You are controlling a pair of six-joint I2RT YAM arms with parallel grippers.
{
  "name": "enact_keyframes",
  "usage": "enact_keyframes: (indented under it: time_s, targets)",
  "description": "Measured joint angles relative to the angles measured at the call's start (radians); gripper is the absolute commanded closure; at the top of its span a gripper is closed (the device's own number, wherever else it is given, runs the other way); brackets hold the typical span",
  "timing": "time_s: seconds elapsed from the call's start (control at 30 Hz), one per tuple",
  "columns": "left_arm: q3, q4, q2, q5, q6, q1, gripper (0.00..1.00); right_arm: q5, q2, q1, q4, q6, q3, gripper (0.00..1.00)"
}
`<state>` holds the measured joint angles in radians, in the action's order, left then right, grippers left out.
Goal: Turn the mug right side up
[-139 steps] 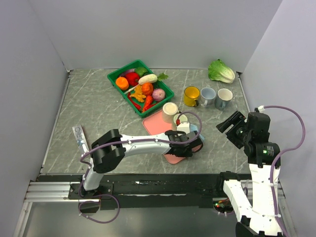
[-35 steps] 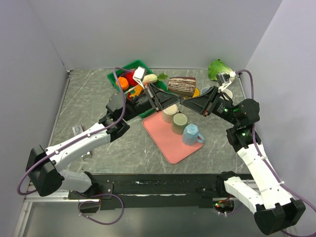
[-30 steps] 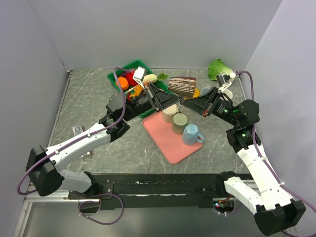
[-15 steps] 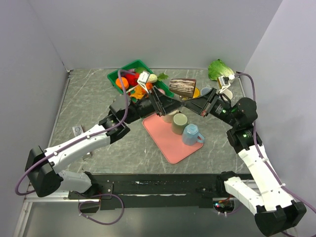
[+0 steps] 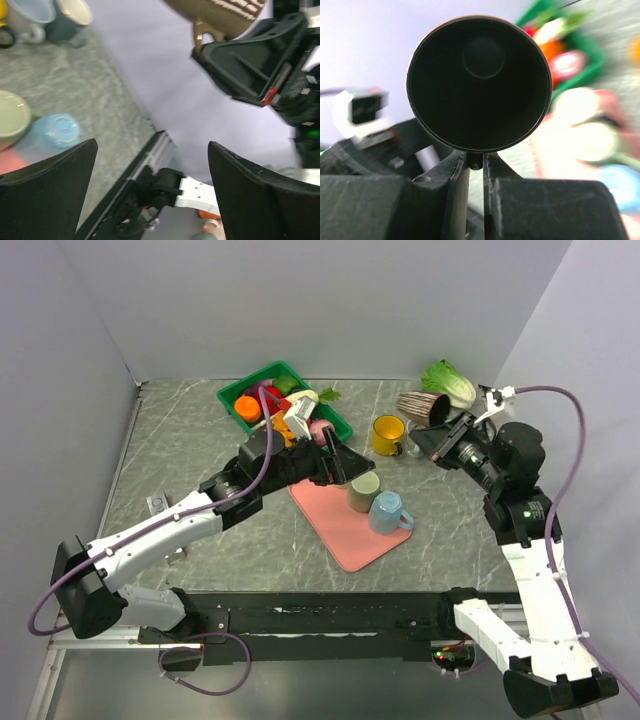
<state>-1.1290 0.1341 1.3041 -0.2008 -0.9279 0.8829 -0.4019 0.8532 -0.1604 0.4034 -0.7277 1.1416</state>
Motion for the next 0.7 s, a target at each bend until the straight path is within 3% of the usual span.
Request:
enact_keyframes:
  time_s: [0.23, 0.43, 0.7]
  targets:
    - [-0.05, -0.158, 0.0, 0.084, 0.075, 0.0, 0.04, 0.292, 0.048, 0.103, 0.245, 0.196, 0.066, 1.0]
    - [-0.085, -0.255, 0.014, 0.13, 0.142, -0.001, 0.04, 0.537, 0.12, 0.18, 0.34, 0.285, -0.014, 1.0]
    - [-0.127, -0.348, 0.069, 0.095, 0.236, -0.059, 0.04, 0.59, 0.232, 0.325, 0.366, 0.337, -0.121, 1.0]
